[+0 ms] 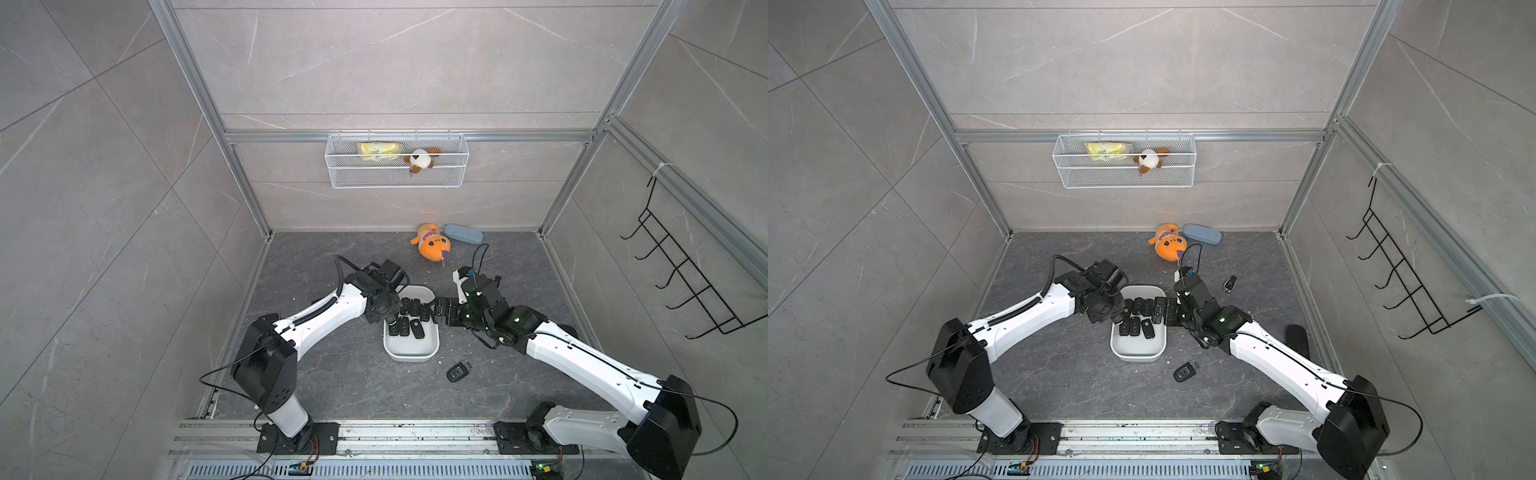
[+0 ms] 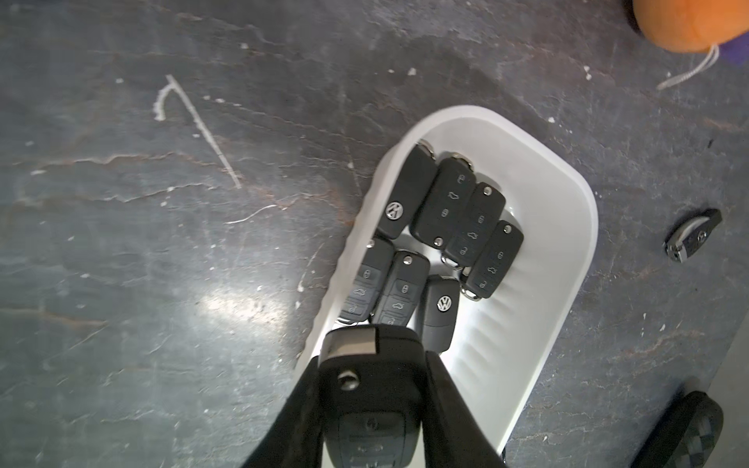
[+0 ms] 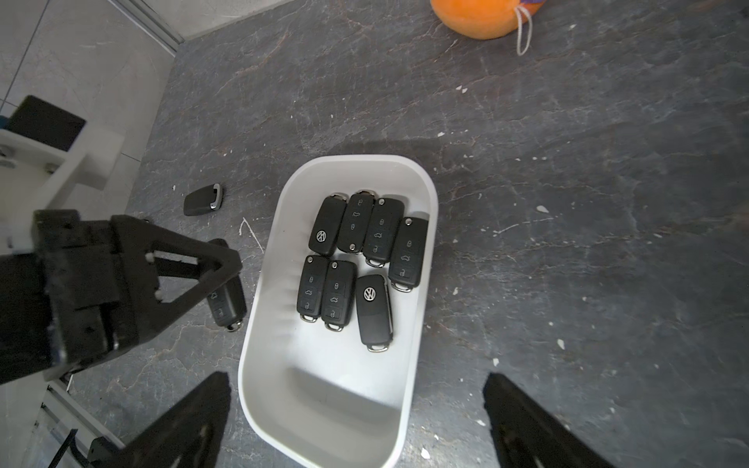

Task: Place the car key into the storage box
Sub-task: Pick up the car key from the center of the board, then place the car key in the storage box.

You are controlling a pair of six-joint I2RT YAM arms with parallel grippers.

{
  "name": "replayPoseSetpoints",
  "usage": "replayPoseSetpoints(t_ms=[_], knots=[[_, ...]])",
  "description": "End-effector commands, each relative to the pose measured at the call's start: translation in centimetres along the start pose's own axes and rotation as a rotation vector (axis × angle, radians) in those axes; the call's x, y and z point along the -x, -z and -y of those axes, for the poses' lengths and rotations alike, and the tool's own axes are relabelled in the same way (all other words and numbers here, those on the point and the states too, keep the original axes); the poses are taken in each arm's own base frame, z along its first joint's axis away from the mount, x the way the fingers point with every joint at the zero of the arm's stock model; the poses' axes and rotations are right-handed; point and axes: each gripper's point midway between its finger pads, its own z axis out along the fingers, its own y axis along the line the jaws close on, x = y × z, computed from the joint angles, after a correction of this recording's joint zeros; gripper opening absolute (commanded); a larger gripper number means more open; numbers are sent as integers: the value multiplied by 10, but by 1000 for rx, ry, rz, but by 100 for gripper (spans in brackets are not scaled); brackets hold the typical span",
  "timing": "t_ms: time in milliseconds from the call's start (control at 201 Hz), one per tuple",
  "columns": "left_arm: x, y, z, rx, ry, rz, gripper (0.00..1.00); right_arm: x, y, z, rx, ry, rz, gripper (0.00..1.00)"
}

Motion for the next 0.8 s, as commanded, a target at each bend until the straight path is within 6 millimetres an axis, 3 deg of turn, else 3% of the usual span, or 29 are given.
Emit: replayPoseSetpoints(t_ms=[0, 314, 791], knots=[[-8, -6, 38, -116, -141, -42, 29, -5, 9, 16, -57, -19, 5, 99], [-42, -43, 84, -200, -312, -168, 30, -9, 21, 24, -77, -17, 6, 100], [-69, -78, 94, -211, -362, -295, 30, -15, 25, 29, -87, -21, 0, 100]])
